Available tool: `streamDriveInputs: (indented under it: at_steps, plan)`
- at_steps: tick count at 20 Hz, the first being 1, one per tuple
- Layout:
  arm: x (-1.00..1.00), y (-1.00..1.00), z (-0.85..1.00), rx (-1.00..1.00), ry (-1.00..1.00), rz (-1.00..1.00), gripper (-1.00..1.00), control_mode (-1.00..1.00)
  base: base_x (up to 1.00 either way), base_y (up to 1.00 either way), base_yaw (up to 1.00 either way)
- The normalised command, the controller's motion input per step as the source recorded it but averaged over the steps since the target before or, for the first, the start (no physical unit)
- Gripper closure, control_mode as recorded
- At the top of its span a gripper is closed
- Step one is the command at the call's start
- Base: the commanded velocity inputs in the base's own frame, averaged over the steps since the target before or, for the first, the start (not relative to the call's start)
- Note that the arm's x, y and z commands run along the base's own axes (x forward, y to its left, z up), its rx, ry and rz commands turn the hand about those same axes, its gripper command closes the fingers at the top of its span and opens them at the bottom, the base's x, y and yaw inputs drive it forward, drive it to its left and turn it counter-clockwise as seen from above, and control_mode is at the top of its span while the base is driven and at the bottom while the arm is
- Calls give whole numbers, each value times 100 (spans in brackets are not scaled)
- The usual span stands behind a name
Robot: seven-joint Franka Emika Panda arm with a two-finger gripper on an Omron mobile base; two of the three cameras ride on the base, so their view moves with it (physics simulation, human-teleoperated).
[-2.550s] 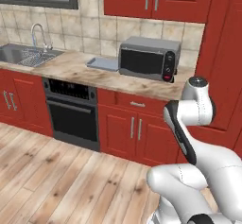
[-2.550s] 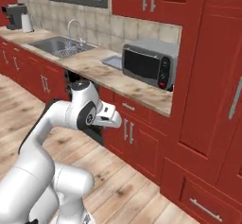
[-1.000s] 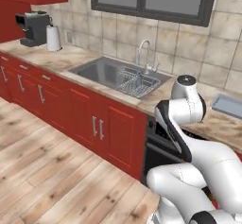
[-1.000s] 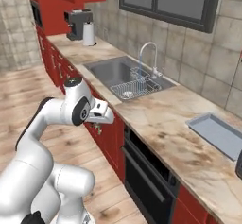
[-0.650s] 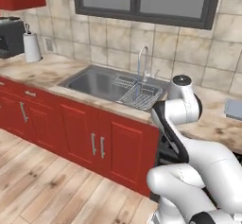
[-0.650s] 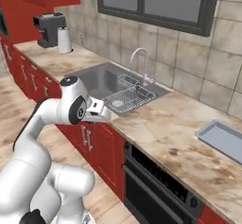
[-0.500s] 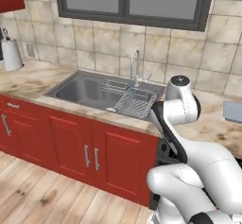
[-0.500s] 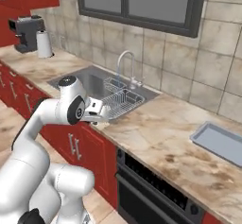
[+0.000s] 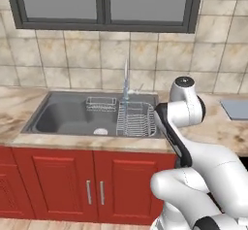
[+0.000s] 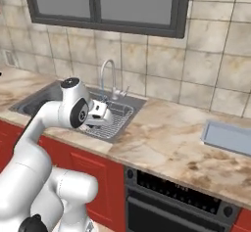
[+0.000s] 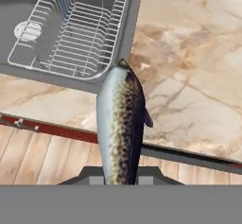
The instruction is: Take the fish out of the fridge, briefly rinse it in the sink, and place it on the tray next to the sink.
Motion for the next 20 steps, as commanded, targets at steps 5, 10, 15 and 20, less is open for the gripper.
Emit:
streamDriveInputs:
  at_steps: [5,10,15,20]
  plan:
    - [0,0,0,0,0,0,100,100,44,42,-57]
    - [0,0,0,0,0,0,100,100,52,49,-52]
    - [0,0,0,0,0,0,100,100,61,25,-27]
    - [0,0,0,0,0,0,100,100,50,45,-6]
